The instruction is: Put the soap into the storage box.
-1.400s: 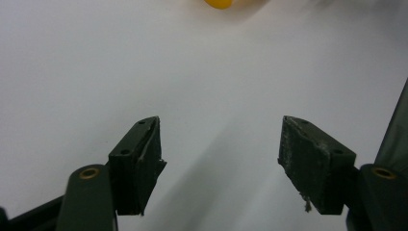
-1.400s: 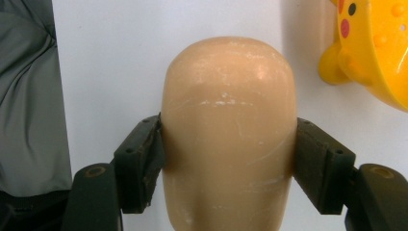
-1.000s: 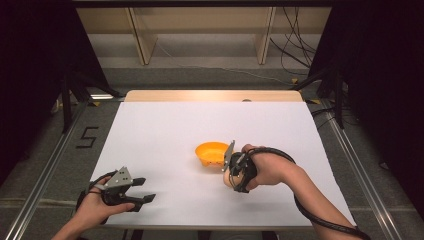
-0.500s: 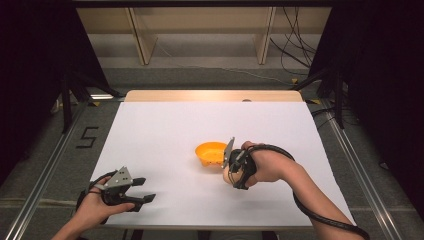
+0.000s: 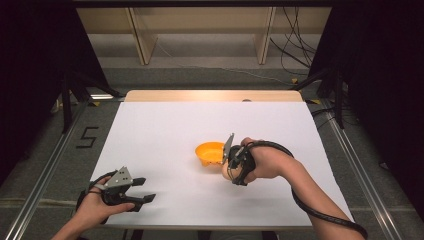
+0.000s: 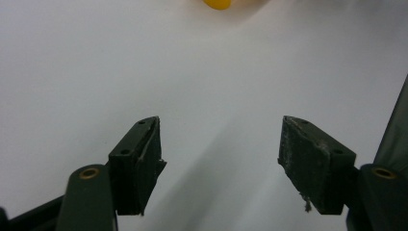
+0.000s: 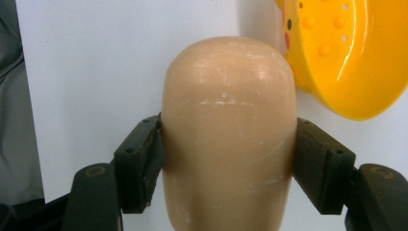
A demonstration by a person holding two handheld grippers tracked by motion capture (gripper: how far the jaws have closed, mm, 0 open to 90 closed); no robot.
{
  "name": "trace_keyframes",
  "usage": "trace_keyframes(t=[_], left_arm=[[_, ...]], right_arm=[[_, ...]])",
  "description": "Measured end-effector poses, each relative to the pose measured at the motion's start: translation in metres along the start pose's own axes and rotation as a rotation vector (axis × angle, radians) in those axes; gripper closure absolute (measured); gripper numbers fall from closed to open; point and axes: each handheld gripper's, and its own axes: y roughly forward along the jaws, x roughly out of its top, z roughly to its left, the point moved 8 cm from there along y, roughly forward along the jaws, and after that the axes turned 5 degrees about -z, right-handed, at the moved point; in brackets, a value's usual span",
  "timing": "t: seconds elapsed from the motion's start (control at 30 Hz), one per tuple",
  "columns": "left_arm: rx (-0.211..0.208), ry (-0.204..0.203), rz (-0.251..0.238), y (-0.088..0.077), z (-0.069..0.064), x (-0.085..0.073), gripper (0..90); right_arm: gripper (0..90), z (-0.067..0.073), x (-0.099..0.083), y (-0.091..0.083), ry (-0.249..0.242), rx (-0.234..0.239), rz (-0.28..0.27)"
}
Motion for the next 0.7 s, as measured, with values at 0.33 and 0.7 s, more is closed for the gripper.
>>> trace_keyframes(t=[0.33,0.7], left_arm=[[0.004,0.011,0.006,-0.001,0.001,0.0,31.4],[0.004,-0.006,-0.012,0.0,0.0,0.001,31.4]], right_arm=[[33.8,-0.005,0.004,-0.002,0.02,-0.012,0.005],[33.8,-0.014,0.009,-0.002,-0.006,-0.021,-0.011]])
